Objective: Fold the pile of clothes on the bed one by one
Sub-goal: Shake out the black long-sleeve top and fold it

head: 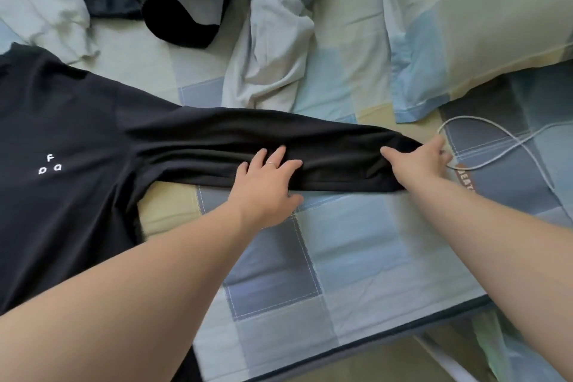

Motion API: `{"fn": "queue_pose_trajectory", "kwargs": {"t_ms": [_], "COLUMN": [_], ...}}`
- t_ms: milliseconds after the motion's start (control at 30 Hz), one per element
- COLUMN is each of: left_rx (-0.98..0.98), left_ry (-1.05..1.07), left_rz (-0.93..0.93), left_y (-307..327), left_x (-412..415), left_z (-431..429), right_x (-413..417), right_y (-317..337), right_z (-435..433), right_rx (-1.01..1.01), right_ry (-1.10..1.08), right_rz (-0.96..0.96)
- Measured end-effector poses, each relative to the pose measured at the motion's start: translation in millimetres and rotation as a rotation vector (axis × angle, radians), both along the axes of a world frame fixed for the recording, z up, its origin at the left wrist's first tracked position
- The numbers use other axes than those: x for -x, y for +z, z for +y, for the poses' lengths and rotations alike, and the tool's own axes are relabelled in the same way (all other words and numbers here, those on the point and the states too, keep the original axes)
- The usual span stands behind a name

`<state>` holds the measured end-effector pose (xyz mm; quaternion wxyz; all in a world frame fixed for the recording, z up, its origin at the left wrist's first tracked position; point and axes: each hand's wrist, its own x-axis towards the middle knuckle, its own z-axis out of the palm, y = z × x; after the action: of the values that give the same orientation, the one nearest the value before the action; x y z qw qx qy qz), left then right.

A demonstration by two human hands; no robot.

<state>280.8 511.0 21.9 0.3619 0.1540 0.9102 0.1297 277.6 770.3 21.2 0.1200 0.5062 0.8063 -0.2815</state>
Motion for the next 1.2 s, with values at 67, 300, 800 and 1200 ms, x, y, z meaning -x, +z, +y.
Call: {"fn": "queue_pose_trajectory", "kwargs": {"t_ms": [67, 300, 800, 1200], "left_rx": [-0.012, -0.12, -1.293, -0.968], "left_ry": [-0.008, 0.165, 1.313, 1.416], "left_rz": [-0.027, -0.196, -0.982, -0.417], "left_y": [2.3, 26.4, 146.7, 132.7], "left_x": [0.4, 6.1, 33.6, 41.1], "left_z": [3.9, 10.6, -146.9, -520.5], "right_x": [3.0, -2.3, 39.1, 45.9], "right_y": [-2.8, 21.8, 168.2, 138.6], "right_z": [10.5, 18.3, -222.7, -580.9], "right_rx": [0.054, 0.217, 1.207, 0.615], "right_ry": [-0.031, 0.158, 0.32, 0.63], "right_rz": [0.006, 0.073, 0.125, 0.12]}}
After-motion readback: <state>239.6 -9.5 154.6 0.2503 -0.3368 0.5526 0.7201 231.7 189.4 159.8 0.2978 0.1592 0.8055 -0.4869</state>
